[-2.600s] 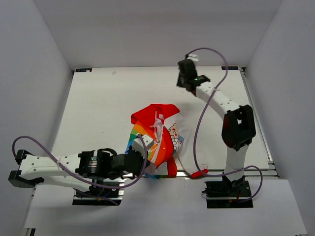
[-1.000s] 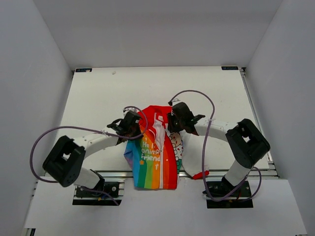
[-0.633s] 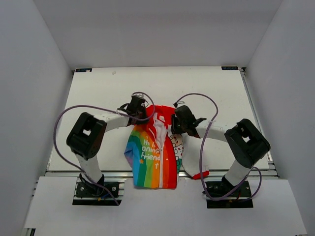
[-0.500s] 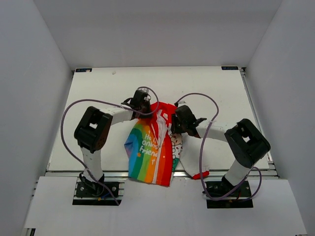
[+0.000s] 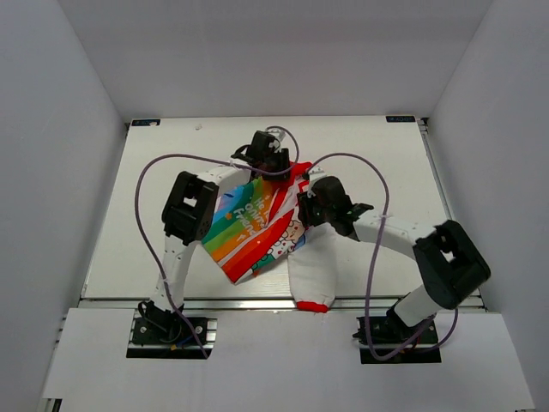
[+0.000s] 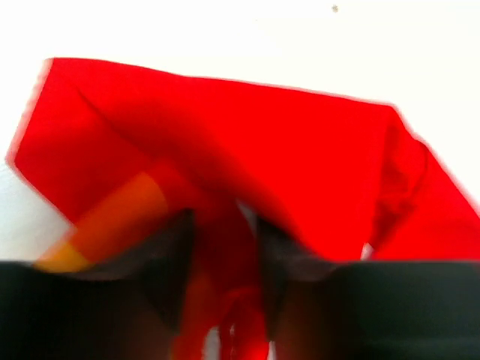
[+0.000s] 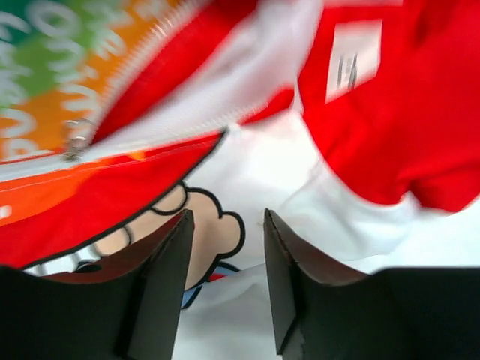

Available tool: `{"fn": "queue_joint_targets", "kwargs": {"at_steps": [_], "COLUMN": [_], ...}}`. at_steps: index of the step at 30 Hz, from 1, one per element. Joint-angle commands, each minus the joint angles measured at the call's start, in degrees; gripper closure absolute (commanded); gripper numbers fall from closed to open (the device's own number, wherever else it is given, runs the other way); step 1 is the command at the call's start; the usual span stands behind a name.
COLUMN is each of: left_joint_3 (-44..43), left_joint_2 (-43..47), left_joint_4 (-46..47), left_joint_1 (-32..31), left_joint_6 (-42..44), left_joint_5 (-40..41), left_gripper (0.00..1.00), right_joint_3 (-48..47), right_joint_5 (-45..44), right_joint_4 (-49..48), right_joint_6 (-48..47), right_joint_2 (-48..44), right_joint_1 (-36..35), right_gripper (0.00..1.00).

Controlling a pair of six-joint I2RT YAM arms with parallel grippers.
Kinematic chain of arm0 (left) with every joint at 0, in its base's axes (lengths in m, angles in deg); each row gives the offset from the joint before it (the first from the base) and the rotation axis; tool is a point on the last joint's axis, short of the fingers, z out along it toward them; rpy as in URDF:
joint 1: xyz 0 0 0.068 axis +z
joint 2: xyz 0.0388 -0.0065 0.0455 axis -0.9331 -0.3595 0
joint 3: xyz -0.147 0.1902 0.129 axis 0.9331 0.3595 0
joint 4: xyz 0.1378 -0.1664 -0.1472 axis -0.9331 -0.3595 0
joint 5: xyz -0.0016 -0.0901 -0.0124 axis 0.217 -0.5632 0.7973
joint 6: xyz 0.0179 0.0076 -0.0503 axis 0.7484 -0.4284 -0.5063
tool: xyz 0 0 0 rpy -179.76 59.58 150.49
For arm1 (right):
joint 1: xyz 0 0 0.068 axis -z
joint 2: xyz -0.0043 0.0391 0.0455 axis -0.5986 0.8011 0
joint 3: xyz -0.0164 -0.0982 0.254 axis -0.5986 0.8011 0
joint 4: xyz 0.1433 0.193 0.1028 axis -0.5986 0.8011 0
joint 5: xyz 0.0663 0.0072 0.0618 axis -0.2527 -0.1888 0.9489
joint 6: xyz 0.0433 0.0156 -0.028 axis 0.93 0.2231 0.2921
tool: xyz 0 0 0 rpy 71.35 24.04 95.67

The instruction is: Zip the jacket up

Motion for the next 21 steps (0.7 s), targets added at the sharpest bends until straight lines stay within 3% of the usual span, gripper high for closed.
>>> {"fn": "queue_joint_targets", "kwargs": {"at_steps": [1,3,4,9,15,18,21], "left_joint_3": [2.6,9.4,12.1,36.1,53.9,61.9,68.7], "left_joint_2": [12.1,18.3,24.9,44.6,66.9,75.1,77.9], "left_joint_4": [-7.1,-8.5,-9.2,-15.1,-26.0,-25.5,-21.9], "left_joint_1": [0.3,0.8,1.5,5.9,6.5,6.5,6.5], "left_joint_6": [1.7,-1.2,-2.6,-14.8,-23.6,-25.9,-27.2], "left_joint_5": [4.7,9.1,10.2,11.7,14.9,13.6,7.7], "left_gripper": [0.36,0.21,0.02,0.02,0.02,0.02,0.02], "right_joint_3": [-3.4,-5.9,-8.1,-13.5,-17.7,-15.3,-13.6], "right_joint_5": [2.5,1.7,1.7,3.0,0.8,0.9,0.4], "right_joint_4": [0.5,3.4,5.6,8.8,9.0,5.8,5.3], "right_joint_6": [-11.6,-15.5,-16.7,-21.9,-18.3,-14.1,-11.0], "right_joint_2": [-6.7,-6.9,-6.8,-2.8,0.9,0.1,-0.6], "right_joint_1": [-0.5,-1.5,-2.9,-8.7,-10.2,-10.2,-10.2], "right_gripper": [0.51,0.51,0.51,0.5,0.51,0.51,0.51]}}
